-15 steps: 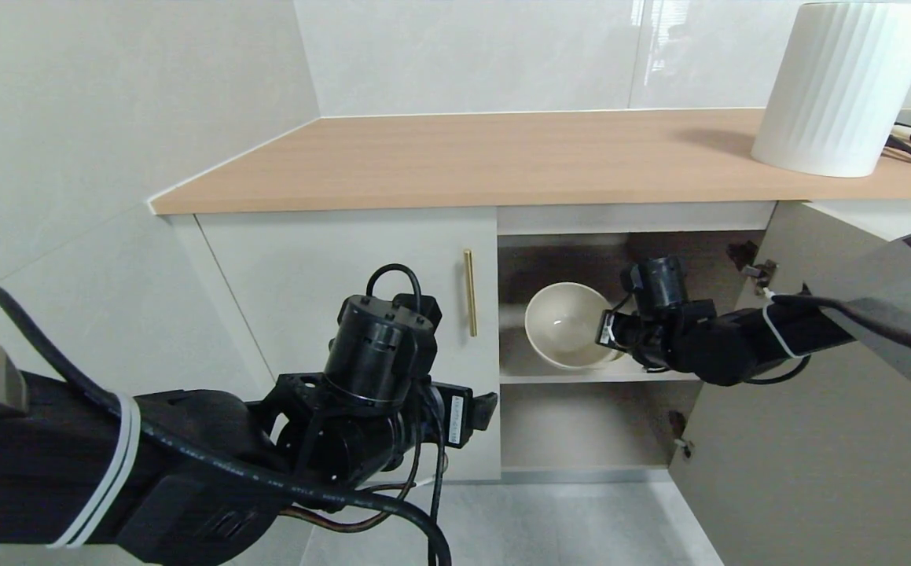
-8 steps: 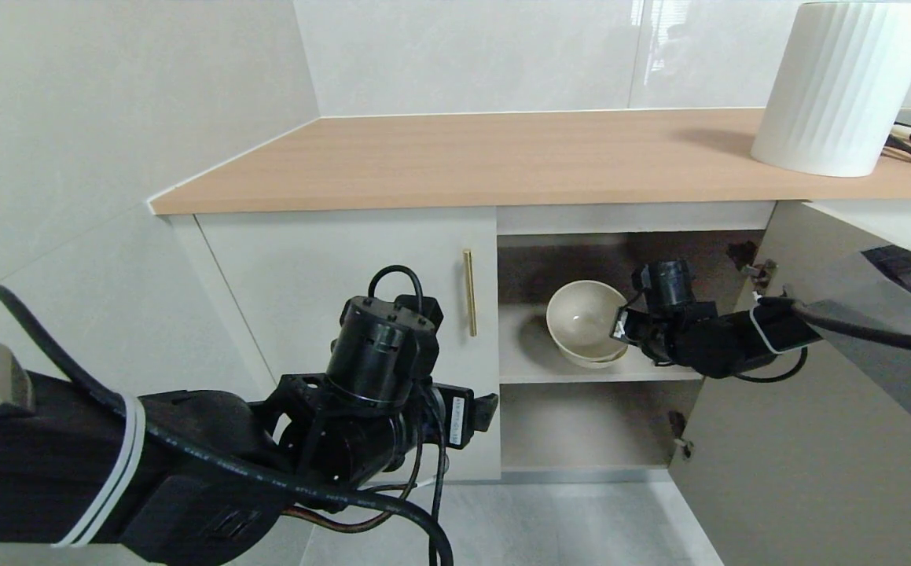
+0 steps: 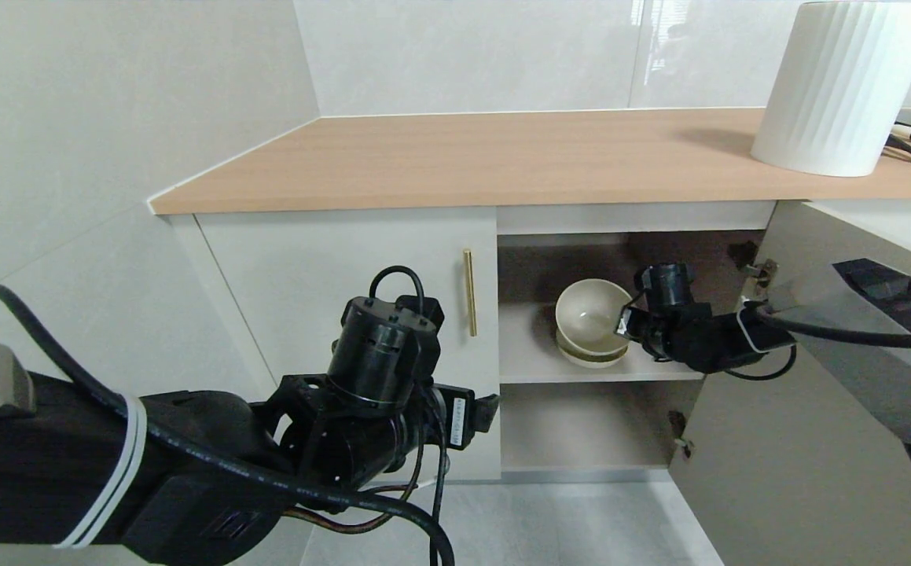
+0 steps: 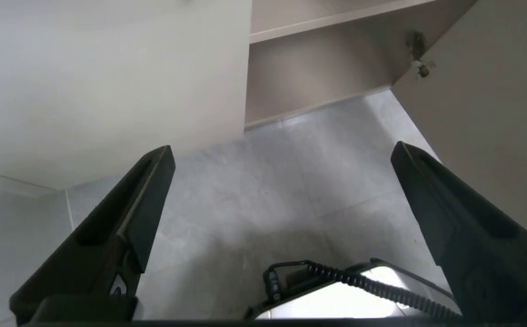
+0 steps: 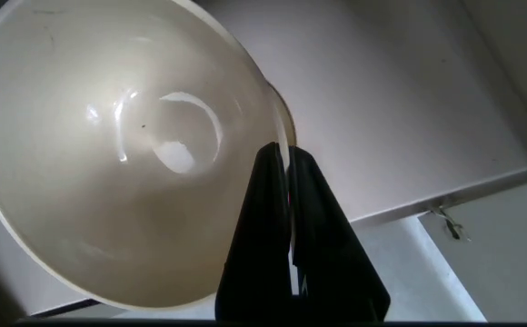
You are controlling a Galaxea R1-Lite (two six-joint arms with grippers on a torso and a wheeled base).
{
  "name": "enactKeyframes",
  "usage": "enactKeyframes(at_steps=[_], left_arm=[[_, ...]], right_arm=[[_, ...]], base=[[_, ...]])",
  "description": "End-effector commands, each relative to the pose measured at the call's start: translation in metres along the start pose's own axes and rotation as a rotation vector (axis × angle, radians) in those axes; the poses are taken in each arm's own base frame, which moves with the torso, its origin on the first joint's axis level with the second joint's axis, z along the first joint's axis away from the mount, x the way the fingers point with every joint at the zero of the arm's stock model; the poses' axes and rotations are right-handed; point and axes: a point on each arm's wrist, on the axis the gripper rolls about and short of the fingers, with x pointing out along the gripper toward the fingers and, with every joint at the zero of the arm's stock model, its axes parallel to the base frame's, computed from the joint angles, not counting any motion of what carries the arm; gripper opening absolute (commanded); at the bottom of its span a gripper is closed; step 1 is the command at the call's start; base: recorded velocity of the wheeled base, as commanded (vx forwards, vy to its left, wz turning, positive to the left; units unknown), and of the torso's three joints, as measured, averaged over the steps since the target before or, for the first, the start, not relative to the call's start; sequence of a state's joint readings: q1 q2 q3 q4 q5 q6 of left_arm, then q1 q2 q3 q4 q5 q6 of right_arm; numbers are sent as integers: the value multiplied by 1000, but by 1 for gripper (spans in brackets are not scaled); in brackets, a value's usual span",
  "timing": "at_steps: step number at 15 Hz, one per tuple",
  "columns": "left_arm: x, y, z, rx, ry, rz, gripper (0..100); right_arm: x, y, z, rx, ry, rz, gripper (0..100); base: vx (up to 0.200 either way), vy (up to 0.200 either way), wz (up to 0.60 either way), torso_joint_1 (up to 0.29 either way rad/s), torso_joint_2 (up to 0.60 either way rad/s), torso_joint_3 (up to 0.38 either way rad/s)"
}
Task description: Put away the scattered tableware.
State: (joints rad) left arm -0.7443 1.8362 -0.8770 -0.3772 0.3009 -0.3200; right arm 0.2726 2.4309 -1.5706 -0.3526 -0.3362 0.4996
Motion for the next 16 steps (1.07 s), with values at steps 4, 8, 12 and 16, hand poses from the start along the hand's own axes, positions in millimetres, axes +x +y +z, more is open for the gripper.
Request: enactKeyframes(at_steps=[4,8,12,16], left_arm=[[0,0,-1,0,2,1,100],[0,0,-1,0,2,1,100],[0,0,0,-1,-1,1,100],[0,1,1,-2,-2,2,100]], right_arm=[[13,0,-10,-8,19,-8,0],[18,0,-12,-8,19,-8,0],[19,1,-11,-6,15,-6,0],[19,1,-11,-8,16,-4,0]], base=[[0,0,0,0,0,0],[0,0,0,0,0,0],[0,0,0,0,0,0],[0,0,0,0,0,0]])
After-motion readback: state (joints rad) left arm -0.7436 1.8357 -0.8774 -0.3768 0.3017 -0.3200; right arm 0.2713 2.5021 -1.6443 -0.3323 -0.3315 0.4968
